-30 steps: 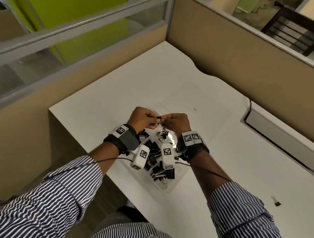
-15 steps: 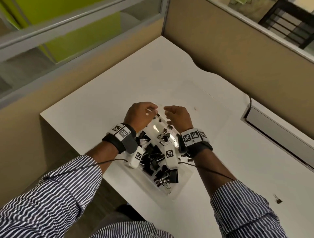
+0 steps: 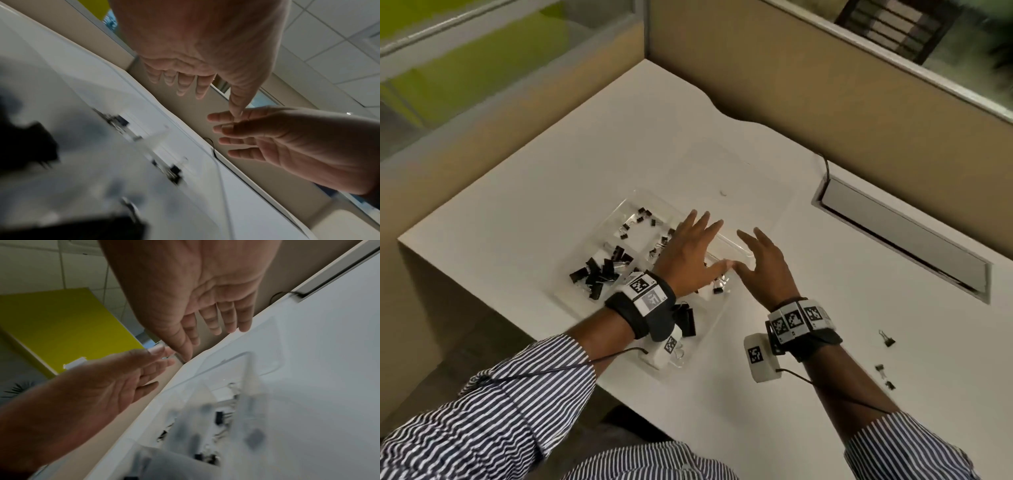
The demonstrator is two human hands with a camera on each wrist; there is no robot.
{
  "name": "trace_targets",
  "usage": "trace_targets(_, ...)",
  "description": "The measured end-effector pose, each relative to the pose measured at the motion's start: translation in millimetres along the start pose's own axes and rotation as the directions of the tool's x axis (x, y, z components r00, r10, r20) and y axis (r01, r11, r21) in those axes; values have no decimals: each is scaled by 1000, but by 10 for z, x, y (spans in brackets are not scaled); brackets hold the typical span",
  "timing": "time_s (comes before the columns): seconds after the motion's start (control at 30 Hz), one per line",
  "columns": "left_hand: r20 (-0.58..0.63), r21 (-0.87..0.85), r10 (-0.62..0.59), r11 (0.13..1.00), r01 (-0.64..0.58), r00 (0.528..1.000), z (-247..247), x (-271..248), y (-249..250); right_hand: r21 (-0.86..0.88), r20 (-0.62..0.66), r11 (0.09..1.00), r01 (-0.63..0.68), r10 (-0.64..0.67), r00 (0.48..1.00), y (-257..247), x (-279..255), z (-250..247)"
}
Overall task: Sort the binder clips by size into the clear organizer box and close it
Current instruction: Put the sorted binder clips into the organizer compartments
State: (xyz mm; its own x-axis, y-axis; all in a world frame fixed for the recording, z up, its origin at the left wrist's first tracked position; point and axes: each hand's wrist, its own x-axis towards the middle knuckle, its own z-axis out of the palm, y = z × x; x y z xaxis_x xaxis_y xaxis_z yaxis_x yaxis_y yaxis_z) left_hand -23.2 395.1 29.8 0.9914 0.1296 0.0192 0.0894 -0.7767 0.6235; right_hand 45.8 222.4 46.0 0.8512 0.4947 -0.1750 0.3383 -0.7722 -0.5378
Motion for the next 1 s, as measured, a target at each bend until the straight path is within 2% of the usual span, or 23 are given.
trace_targets(0.27, 138, 50, 155, 985, -163, 978, 839, -160, 984, -26, -5, 989, -148, 148, 989, 925, -837, -346)
trace_targets(0.5, 331, 43, 175, 979, -200, 927, 1654, -243, 1680, -57, -16, 957, -286, 285, 958, 1853, -1532, -572)
trace_targets(0.57, 392, 81, 174, 971, -223, 903, 1875, -253, 1819, -71, -54, 930, -361, 358, 932, 2127, -1698, -628)
trace_targets(0.63, 422, 75, 175, 971, -227, 890, 2070, -261, 1950, -59, -103, 881, -470, 463, 881, 2386, -1829, -688)
trace_targets(0.73, 446, 72, 155, 975, -208, 882, 2317, -248, 2159, -65, -90, 821, -567, 561, 823, 2716, -1946, -770)
trace_targets(0.87, 429, 86, 142, 977, -197, 892, 2600, -172, 2391, -85, -82, 844, -530, 524, 847, 2945, -1951, -828)
trace_targets(1.0, 361, 195, 226, 930, -311, 905, 2798, -77, 2610, -121, -99, 884, -451, 442, 892, 2993, -1893, -850)
